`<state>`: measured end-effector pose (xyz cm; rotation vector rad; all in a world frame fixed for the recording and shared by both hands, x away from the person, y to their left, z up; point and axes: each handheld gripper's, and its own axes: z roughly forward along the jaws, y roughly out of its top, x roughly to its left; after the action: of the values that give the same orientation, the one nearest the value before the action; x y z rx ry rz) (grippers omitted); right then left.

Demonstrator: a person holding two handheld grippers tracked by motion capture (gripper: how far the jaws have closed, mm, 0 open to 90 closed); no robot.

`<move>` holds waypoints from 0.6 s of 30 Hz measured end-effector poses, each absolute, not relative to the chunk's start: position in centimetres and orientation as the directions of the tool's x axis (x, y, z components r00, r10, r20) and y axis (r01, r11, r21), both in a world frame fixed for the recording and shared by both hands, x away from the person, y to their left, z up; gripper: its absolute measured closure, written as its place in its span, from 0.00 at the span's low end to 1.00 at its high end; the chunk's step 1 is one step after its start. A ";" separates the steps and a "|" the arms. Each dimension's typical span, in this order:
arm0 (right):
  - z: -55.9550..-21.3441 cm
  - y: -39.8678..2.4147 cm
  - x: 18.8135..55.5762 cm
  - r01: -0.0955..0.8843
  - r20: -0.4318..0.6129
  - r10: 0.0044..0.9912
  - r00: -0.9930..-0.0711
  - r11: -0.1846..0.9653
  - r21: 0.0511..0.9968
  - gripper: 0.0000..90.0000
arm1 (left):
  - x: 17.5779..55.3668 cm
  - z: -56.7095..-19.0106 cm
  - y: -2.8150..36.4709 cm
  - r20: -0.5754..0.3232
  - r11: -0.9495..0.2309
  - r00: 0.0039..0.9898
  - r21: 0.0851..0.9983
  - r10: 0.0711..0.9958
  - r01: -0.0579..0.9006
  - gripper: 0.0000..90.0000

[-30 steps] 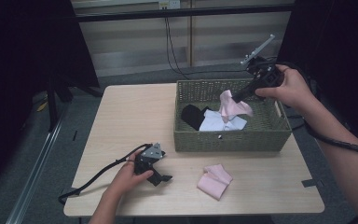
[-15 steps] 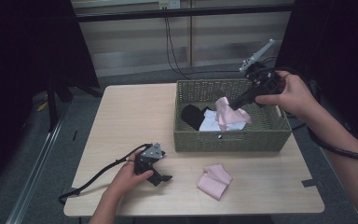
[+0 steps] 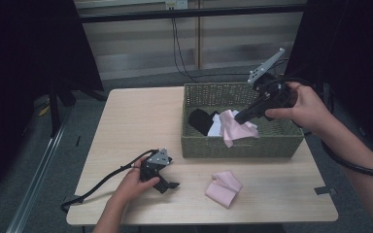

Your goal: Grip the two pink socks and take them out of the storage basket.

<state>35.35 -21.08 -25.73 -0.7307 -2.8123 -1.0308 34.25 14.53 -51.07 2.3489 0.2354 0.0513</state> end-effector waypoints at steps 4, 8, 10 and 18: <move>-26.0 -20.8 35.0 0.442 0.213 0.399 -0.892 0.667 0.600 0.98 | 34.2 -51.1 14.5 -0.033 -0.692 0.982 0.705 0.186 0.154 0.00; -26.6 -20.4 34.6 0.435 0.225 0.380 -0.897 0.674 0.597 0.98 | 34.2 -51.1 14.5 -0.033 -0.691 0.982 0.706 0.187 0.155 0.00; -27.0 -20.1 34.3 0.436 0.234 0.373 -0.898 0.676 0.594 0.98 | 34.2 -51.1 14.5 -0.032 -0.693 0.982 0.705 0.185 0.154 0.00; -28.5 -19.3 34.1 0.426 0.241 0.354 -0.904 0.687 0.589 0.98 | 34.2 -51.1 14.5 -0.031 -0.691 0.982 0.706 0.187 0.154 0.00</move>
<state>34.06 -19.30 -28.49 -0.6459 -2.7851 -1.0147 34.24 14.51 -51.10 2.3451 0.2361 0.0548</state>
